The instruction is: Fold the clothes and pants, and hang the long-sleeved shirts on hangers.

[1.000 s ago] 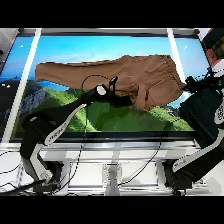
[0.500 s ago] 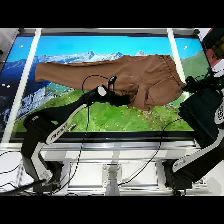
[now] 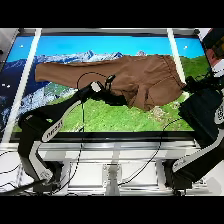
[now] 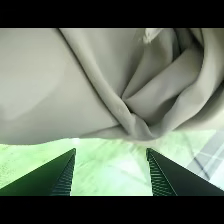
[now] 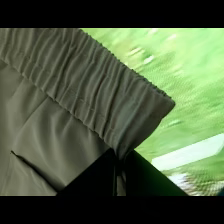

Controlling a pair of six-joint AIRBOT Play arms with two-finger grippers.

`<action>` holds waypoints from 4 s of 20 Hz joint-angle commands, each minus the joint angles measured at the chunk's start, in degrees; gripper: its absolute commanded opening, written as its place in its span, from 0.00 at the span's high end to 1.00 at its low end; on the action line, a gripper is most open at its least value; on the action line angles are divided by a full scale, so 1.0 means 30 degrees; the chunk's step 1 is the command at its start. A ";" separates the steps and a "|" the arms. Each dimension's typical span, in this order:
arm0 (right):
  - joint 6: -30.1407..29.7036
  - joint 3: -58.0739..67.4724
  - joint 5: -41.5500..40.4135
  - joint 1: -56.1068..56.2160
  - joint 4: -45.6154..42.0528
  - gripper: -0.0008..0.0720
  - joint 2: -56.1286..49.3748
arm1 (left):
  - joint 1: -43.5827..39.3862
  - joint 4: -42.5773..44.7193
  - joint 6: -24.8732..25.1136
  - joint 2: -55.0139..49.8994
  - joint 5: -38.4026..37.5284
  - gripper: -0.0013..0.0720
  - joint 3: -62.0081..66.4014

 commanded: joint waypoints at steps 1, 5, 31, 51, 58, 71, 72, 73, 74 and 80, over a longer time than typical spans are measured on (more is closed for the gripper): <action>0.0007 0.0000 0.0080 0.0022 0.0015 0.95 0.0015 | -0.0095 -0.0080 0.0605 -0.0066 -0.0284 0.19 0.0015; 0.0015 0.0000 0.0095 0.0022 0.0015 0.95 0.0015 | -0.0772 -0.0073 0.0605 -0.0335 0.0648 0.19 0.0015; -0.0022 0.0998 0.0765 0.0022 0.0000 0.95 0.0138 | 0.3606 0.4736 -0.0270 0.3279 -0.6098 0.97 0.0109; -0.0495 0.1406 0.2688 0.0022 -0.0568 0.95 0.4714 | 1.7872 1.8761 0.4685 1.1956 -0.9617 0.96 0.0109; -0.0503 0.1406 0.2973 0.0423 -0.0546 0.95 0.4721 | 1.7908 2.0232 0.7745 1.1927 -0.7125 0.96 0.0109; -0.0459 0.1406 0.2914 0.1464 -0.1086 0.95 0.4743 | 1.7121 2.0232 0.7737 1.5526 0.2142 0.96 0.0131; -0.0459 0.1406 0.3075 0.1464 -0.1122 0.95 0.4743 | 1.7165 2.0240 0.7737 1.5467 0.0226 0.96 0.0131; -0.0459 0.1406 0.3184 0.1472 -0.1260 0.95 0.4743 | 1.7267 2.0225 0.7737 1.5249 -0.1836 0.96 0.0124; -0.0459 0.1384 0.3257 0.1508 -0.1588 0.95 0.4743 | 1.7384 2.0225 0.7737 1.4841 -0.4095 0.96 0.0087; -0.0495 0.0117 0.2652 0.1566 -0.2076 0.95 0.4736 | 1.7784 2.0167 0.7737 1.0557 -0.6681 0.96 -0.0539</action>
